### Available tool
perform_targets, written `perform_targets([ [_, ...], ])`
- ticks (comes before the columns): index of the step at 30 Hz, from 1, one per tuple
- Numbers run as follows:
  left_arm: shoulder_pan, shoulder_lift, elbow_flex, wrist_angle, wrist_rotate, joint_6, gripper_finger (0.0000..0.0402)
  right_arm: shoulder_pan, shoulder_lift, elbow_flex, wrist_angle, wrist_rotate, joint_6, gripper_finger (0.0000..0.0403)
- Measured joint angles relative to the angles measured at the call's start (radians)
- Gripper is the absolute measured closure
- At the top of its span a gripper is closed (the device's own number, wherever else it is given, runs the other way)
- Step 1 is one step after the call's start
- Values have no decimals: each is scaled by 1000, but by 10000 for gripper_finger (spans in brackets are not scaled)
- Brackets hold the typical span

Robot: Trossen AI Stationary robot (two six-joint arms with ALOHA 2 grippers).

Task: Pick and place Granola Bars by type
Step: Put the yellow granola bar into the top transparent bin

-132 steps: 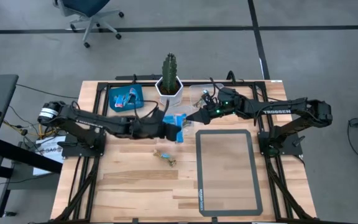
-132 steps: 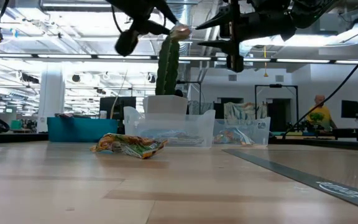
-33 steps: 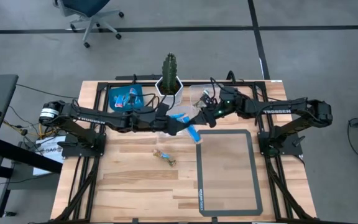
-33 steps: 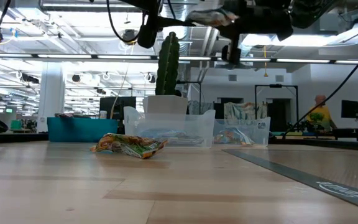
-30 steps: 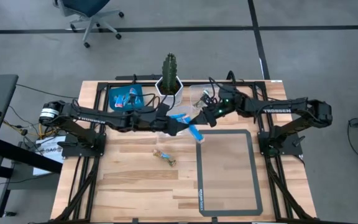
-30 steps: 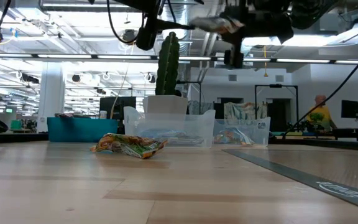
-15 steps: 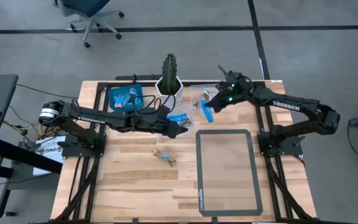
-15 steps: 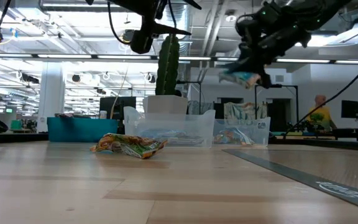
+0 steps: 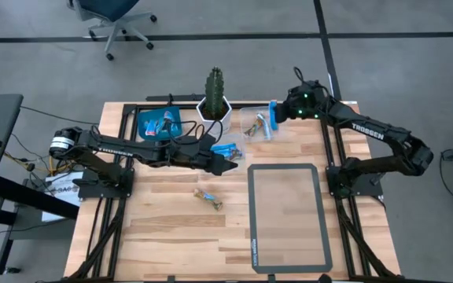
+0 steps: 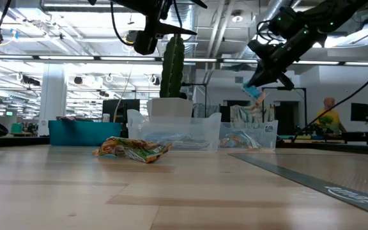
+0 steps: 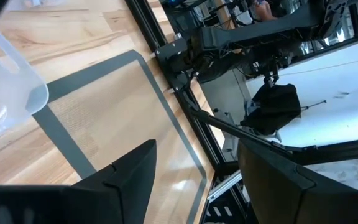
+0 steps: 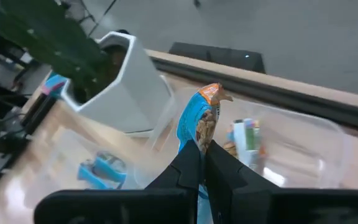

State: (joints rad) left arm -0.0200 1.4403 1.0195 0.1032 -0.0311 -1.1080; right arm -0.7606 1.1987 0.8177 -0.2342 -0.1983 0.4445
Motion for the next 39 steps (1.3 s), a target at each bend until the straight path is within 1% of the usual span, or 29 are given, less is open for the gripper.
perform_targets([
  [5,0,0,0,-2,0,0,186,-1,0,0,3,20,-4,398],
  [13,0,0,0,-5,-1,1,187,-1,0,0,3,24,-9,377],
  [23,0,0,0,-5,-2,4,187,-1,0,0,4,44,-2,320],
  [28,0,0,0,-8,-7,7,187,0,0,0,4,43,0,302],
  [36,0,0,0,-8,-7,12,187,29,0,0,4,40,0,298],
  [39,-1,0,0,-8,10,31,187,50,0,0,4,40,18,298],
])
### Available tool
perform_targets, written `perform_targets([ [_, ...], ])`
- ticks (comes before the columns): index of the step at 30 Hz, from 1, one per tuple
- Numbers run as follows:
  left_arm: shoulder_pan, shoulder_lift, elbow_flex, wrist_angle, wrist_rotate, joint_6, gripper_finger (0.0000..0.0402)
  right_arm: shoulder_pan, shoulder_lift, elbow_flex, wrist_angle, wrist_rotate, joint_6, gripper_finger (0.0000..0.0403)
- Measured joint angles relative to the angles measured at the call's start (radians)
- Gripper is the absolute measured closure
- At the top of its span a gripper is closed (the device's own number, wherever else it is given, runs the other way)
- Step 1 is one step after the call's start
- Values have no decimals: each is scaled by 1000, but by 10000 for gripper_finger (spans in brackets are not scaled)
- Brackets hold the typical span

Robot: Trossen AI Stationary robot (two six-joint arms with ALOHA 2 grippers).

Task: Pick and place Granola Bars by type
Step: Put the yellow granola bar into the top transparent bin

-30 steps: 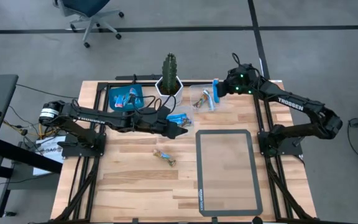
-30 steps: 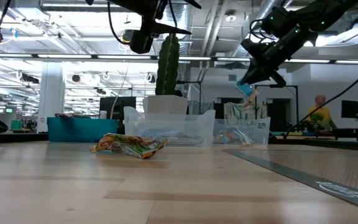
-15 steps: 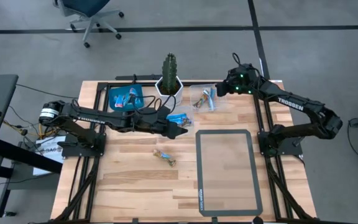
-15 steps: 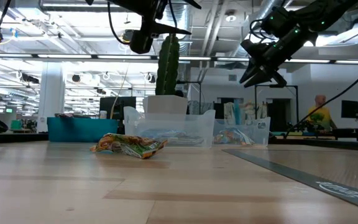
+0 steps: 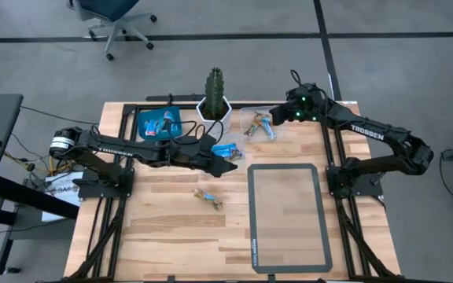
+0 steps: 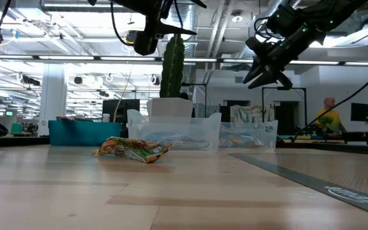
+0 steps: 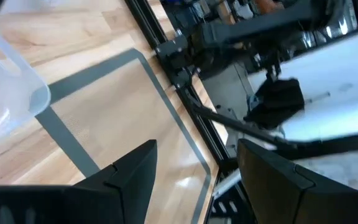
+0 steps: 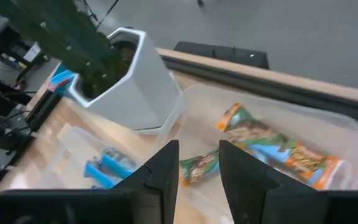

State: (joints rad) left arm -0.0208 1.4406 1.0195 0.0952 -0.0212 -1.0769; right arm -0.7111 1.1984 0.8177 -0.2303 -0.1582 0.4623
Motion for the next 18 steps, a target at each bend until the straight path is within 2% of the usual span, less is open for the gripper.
perform_targets([
  [4,-9,0,0,0,66,63,187,36,0,0,0,-26,10,300],
  [8,-44,0,0,-46,105,174,187,77,0,0,21,-120,10,300],
  [13,-90,0,0,-224,116,289,187,169,0,0,80,-252,40,300],
  [18,-135,0,0,-413,106,460,187,288,0,0,113,-286,46,300],
])
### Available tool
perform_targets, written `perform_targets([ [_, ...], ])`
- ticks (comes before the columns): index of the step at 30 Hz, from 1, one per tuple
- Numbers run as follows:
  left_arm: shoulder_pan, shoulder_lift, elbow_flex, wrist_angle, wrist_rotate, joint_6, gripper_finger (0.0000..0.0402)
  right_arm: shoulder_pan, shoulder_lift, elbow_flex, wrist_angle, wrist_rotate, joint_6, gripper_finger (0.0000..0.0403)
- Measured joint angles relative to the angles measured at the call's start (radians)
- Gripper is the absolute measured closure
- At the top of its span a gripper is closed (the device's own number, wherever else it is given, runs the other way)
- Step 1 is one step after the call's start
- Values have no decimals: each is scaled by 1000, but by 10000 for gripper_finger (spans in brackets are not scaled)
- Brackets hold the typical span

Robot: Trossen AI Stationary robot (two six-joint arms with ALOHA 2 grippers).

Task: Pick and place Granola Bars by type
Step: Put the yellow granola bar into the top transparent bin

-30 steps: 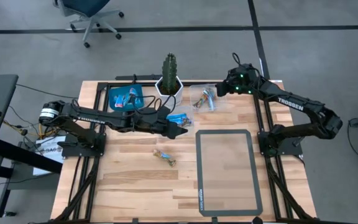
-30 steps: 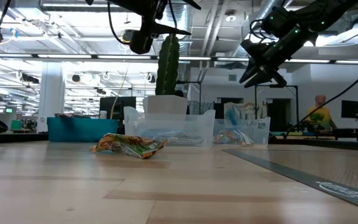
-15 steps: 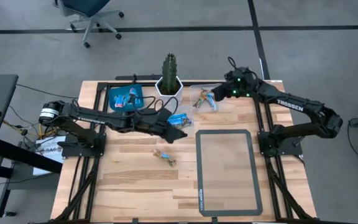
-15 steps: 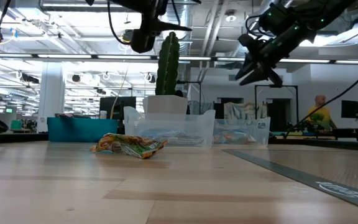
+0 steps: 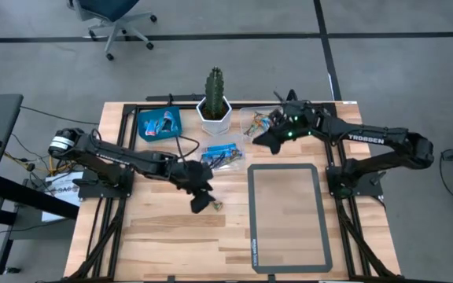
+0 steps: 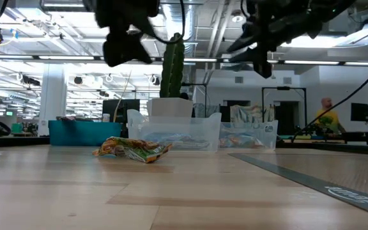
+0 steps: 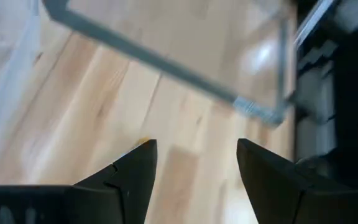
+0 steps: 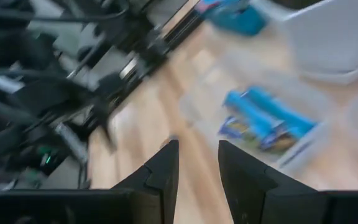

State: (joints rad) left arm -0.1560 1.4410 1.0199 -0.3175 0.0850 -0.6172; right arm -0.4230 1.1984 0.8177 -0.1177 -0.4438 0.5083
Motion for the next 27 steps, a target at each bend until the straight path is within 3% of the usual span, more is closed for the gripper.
perform_targets([
  [13,-41,1,0,-225,-148,420,187,273,0,0,-1,-5,-1,300],
  [20,-41,10,-32,-231,-152,467,187,355,0,0,0,-3,15,300],
  [27,-55,155,-18,-222,-141,492,187,371,0,0,25,0,40,300],
])
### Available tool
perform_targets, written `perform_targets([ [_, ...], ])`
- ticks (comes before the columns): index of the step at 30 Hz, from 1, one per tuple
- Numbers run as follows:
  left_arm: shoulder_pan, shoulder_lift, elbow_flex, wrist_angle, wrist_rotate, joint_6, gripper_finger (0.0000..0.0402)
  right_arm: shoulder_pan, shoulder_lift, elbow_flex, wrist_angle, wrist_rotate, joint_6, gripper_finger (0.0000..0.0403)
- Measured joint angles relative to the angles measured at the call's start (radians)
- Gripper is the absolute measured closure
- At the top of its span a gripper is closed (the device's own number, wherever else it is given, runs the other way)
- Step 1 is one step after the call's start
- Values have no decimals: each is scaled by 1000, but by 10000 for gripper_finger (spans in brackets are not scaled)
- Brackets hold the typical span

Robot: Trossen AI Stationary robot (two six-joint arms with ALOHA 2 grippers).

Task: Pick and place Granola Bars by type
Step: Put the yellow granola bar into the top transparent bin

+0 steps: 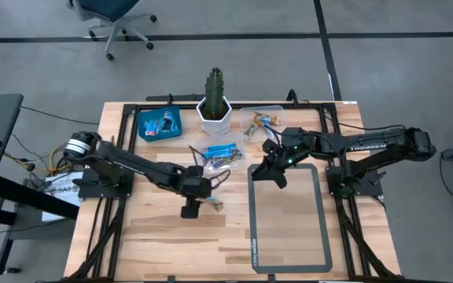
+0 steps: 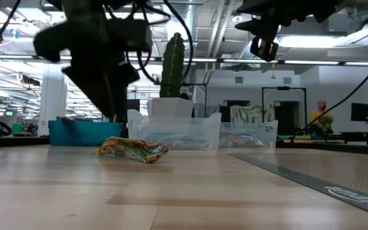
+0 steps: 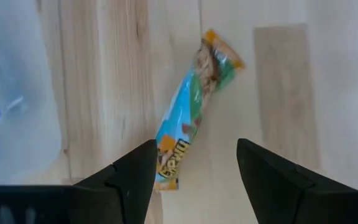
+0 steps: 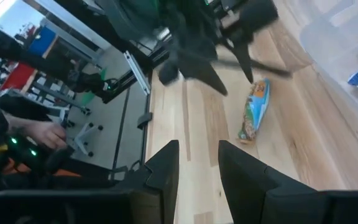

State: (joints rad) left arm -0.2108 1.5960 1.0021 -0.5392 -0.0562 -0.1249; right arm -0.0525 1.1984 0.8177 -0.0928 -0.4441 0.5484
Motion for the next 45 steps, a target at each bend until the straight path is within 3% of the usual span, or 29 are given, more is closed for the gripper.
perform_targets([
  [11,-2,183,24,18,-61,28,187,0,0,0,18,3,12,300],
  [18,-2,205,26,28,-57,-8,193,0,0,0,19,10,12,300],
  [26,-2,205,56,33,-52,-36,287,-2,0,0,19,31,8,300],
  [34,-1,205,97,37,33,-61,373,-2,0,0,19,31,51,300],
  [38,7,205,119,53,81,-141,388,-2,0,0,-8,69,161,300],
  [45,30,205,170,86,92,-409,382,-3,0,-1,-203,252,205,300],
])
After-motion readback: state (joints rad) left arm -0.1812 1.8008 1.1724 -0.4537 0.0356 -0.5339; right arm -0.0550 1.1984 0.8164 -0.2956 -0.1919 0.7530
